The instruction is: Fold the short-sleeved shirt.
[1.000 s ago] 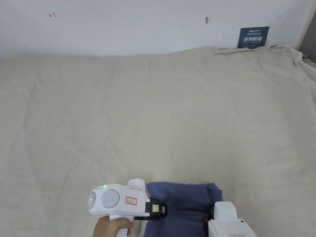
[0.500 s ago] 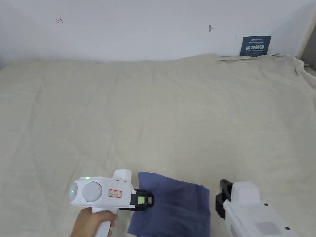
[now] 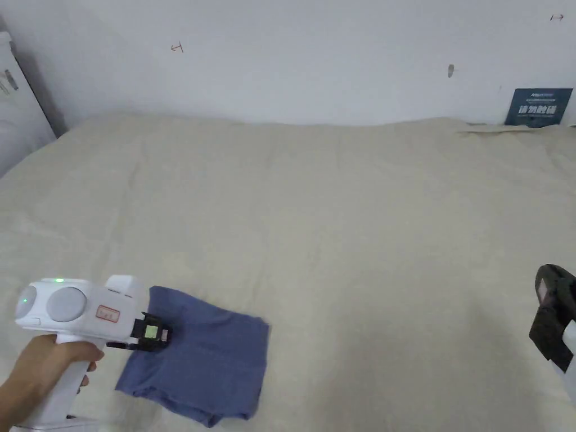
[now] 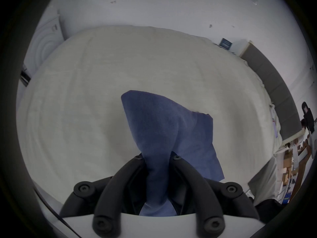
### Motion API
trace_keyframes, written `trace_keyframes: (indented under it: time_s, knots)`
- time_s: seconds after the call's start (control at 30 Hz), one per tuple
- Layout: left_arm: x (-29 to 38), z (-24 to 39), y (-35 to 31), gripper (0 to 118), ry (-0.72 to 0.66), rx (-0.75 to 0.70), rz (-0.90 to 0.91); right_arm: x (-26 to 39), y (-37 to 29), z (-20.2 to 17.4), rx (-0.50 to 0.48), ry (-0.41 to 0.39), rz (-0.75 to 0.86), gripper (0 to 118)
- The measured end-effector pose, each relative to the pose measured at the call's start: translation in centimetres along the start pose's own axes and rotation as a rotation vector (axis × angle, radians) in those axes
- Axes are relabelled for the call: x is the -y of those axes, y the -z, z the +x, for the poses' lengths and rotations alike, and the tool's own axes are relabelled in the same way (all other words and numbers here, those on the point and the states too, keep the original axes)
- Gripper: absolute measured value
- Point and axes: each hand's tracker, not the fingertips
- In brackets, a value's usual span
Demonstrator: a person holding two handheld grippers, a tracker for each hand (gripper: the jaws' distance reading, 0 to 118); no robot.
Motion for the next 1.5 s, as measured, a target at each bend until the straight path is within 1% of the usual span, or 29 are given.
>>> trace_keyframes:
  time_s: [0.07, 0.1, 0.13, 0.2, 0.3, 0.47, 0.57, 0.67, 0.7, 0.73, 0.77, 0.8, 0.87, 0.9, 1.03, 1.13, 1.3, 1.5]
  knots:
    - [-0.5, -2.7, -0.9, 17, -0.03, -0.067, -0.006, -0.1, 0.1, 0.0, 0.007, 0.001, 0.005, 0]
    - [-0.7, -4.2, -1.2, 17, -0.03, -0.073, -0.012, -0.2, 0.1, 0.0, 0.014, 0.001, 0.003, 0]
    - [-0.7, -5.6, -1.4, 17, -0.063, -0.099, -0.016, -0.2, 0.4, -0.4, 0.022, -0.004, 0.0, 0]
    - [-1.0, -7.9, -1.7, 17, -0.07, -0.172, -0.039, -0.2, 0.5, -0.5, 0.034, -0.006, -0.005, 0]
    - [-1.2, -10.4, -1.7, 17, -0.091, -0.241, -0.07, -0.5, 0.8, -0.7, 0.046, -0.008, -0.011, 0]
    - [-1.4, -12.1, 0.7, 17, -0.106, -0.317, -0.12, -0.4, 1.7, -0.9, 0.057, -0.01, -0.025, 0]
    - [-1.4, -12.1, 1.9, 17, -0.125, -0.331, -0.136, -0.3, 2.0, -0.9, 0.063, -0.018, -0.038, 0]
    - [-1.2, -11.7, 2.5, 19, -0.111, -0.34, -0.137, -0.2, 2.0, -0.9, 0.064, -0.015, -0.046, 0]
    - [-1.2, -11.5, 2.5, 28, -0.099, -0.351, -0.14, -0.2, 2.0, -0.9, 0.063, -0.015, -0.049, 0]
    - [-1.2, -11.7, 2.4, 40, -0.095, -0.364, -0.136, -0.2, 2.1, -0.9, 0.062, -0.014, -0.053, 0]
    - [-1.3, -11.6, 2.3, 56, -0.09, -0.391, -0.141, -0.2, 2.1, -0.8, 0.058, -0.011, -0.053, 0]
    - [-1.3, -11.5, 2.1, 75, -0.106, -0.418, -0.134, -0.2, 2.0, -0.8, 0.056, -0.009, -0.054, 0]
    - [-1.4, -11.5, 1.3, 93, -0.125, -0.447, -0.087, -0.3, 1.9, -0.8, 0.053, -0.009, -0.053, 0]
    - [-1.4, -11.2, 0.6, 99, -0.13, -0.455, -0.035, -0.4, 1.8, -0.7, 0.05, -0.009, -0.053, 0]
    - [-1.9, -9.6, -2.2, 100, -0.127, -0.458, 0.054, -1.0, 1.3, -0.7, 0.033, -0.007, -0.048, 0]
    - [-2.3, -7.8, -4.8, 101, -0.124, -0.426, 0.149, -0.6, 1.2, 0.4, 0.018, -0.014, -0.04, 0]
    - [-2.8, -3.5, -9.7, 109, -0.073, -0.358, 0.363, -1.7, 0.5, 0.9, -0.002, -0.024, -0.025, 0]
    - [-2.5, 2.8, -14.9, 113, -0.002, -0.263, 0.621, -2.7, 0.1, 1.5, -0.005, -0.035, -0.005, 0]
